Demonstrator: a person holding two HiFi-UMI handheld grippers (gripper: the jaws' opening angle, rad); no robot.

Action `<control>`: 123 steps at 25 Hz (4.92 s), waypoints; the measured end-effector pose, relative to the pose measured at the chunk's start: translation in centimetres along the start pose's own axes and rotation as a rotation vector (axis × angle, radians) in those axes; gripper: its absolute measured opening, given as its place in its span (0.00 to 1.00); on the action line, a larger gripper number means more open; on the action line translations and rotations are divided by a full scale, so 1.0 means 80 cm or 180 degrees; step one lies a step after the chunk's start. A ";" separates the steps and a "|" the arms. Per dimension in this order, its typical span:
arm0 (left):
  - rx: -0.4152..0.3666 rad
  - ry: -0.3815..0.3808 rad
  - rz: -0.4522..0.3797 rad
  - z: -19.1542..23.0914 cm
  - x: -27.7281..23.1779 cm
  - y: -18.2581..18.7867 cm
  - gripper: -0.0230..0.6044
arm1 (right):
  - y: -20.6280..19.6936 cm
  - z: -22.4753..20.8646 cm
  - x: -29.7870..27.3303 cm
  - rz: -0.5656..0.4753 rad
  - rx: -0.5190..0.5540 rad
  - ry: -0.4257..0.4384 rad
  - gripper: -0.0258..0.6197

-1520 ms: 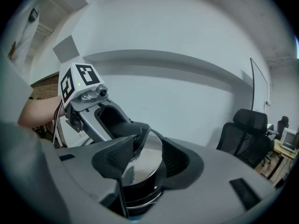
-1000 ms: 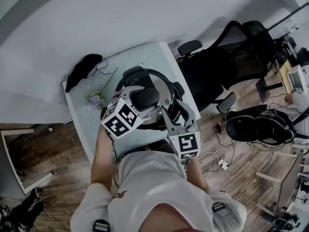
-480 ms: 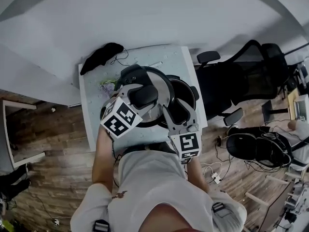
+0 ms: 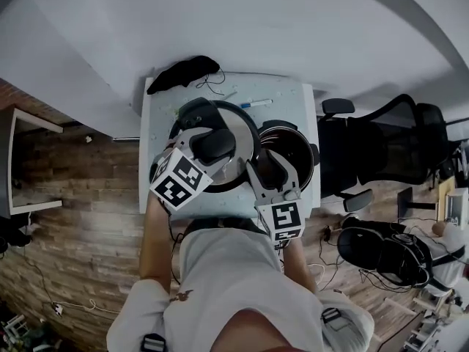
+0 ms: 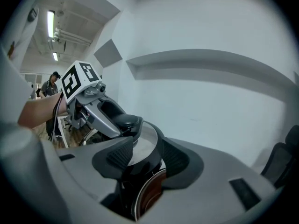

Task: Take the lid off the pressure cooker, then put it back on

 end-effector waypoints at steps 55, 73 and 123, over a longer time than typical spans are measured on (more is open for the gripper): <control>0.1057 0.0580 0.0341 -0.049 -0.059 -0.268 0.47 | -0.091 0.160 -0.132 0.0778 0.0573 0.1448 0.33; 0.1305 0.0663 0.0339 -0.056 -0.126 -0.327 0.47 | -0.154 0.170 -0.167 0.1206 0.0602 0.1455 0.33; 0.1395 0.0626 0.0624 -0.057 -0.137 -0.328 0.48 | -0.165 0.173 -0.150 0.1211 0.0458 0.1282 0.33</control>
Point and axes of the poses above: the fingertips, and each gripper's own axes: x backward along the fingers, z to its left, y out of its top, the point moved 9 cm from there along x, backward along the fingers, and after that the axes turned 11 degrees about z, right-handed, at the moved point
